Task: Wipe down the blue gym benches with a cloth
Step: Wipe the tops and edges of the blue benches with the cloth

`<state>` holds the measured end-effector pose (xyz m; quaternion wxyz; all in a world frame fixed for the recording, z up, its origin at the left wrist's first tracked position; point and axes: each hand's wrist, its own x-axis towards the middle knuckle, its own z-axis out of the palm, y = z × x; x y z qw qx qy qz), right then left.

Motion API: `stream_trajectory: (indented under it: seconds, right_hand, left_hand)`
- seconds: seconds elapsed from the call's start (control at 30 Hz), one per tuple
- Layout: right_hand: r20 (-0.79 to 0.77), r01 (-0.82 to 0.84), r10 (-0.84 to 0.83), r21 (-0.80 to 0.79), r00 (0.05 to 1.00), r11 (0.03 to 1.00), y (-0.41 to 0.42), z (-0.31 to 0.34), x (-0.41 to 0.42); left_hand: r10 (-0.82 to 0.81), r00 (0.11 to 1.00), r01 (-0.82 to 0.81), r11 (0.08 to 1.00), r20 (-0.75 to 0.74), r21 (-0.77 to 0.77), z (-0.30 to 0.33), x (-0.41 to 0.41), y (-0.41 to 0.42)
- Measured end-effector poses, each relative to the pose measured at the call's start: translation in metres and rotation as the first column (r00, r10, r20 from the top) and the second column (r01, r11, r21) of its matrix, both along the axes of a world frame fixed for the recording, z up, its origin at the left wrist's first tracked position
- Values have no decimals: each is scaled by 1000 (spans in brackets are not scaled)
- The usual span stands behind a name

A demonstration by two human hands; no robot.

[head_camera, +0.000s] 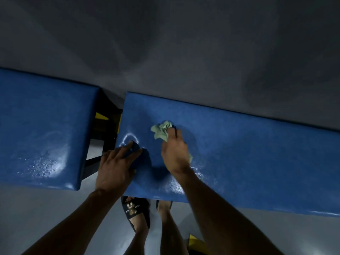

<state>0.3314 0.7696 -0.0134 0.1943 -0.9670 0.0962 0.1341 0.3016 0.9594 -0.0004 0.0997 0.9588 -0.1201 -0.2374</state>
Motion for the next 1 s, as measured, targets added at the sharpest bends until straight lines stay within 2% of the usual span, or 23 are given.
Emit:
stream_trajectory:
  seconds: [0.07,0.1,0.17,0.23,0.3,0.33,0.43,0.47,0.53,0.63,0.7,0.77,0.87,0.97,1.0]
  right_hand:
    - [-1,-108,108,11,994,994,-47,0,2]
    - [32,-84,83,26,996,996,-76,1,3]
    - [126,191,-193,32,973,981,-140,4,8]
    - [95,503,-498,-29,862,864,-190,10,14]
    - [70,628,-624,-94,778,772,-198,13,20]
    - [80,645,-640,-101,765,758,-183,13,25]
    - [136,527,-520,-18,844,850,-99,4,46]
    - [140,446,-440,-8,887,895,-69,-1,53]
    - [151,177,-167,-54,974,983,-26,-7,63]
    - [44,-198,202,-88,978,976,-46,1,71]
    - [-15,-253,253,-103,967,962,-100,4,69]
    - [-11,-129,129,-196,992,972,-165,9,59]
    - [33,200,-198,-227,980,953,-228,17,36]
    - [51,505,-505,-181,862,844,-207,15,43]
    - [57,549,-548,-157,835,821,-182,12,50]
  left_hand:
    - [-2,1000,2,1000,11,4,1,2,-1]
    - [0,1000,0,1000,11,5,0,3,-2]
    - [6,1000,-6,1000,7,2,-1,4,-3]
    - [17,1000,-17,1000,6,-4,-2,4,-5]
    - [25,1000,-25,1000,6,-10,-2,4,-6]
    - [26,1000,-26,1000,8,-8,-2,4,-7]
    - [37,999,-37,999,14,-17,-3,3,-8]
    - [37,999,-37,999,17,-20,-3,3,-7]
    - [33,999,-33,999,20,-18,-4,4,-6]
    - [21,999,-21,1000,33,2,-3,4,-4]
    - [21,999,-21,1000,34,9,-3,4,-4]
    - [30,999,-29,1000,34,-3,-3,4,-4]
    - [29,999,-28,999,35,-23,-3,5,-4]
    - [27,999,-26,999,37,-23,-2,6,-5]
    - [23,999,-22,999,40,-24,-2,6,-5]
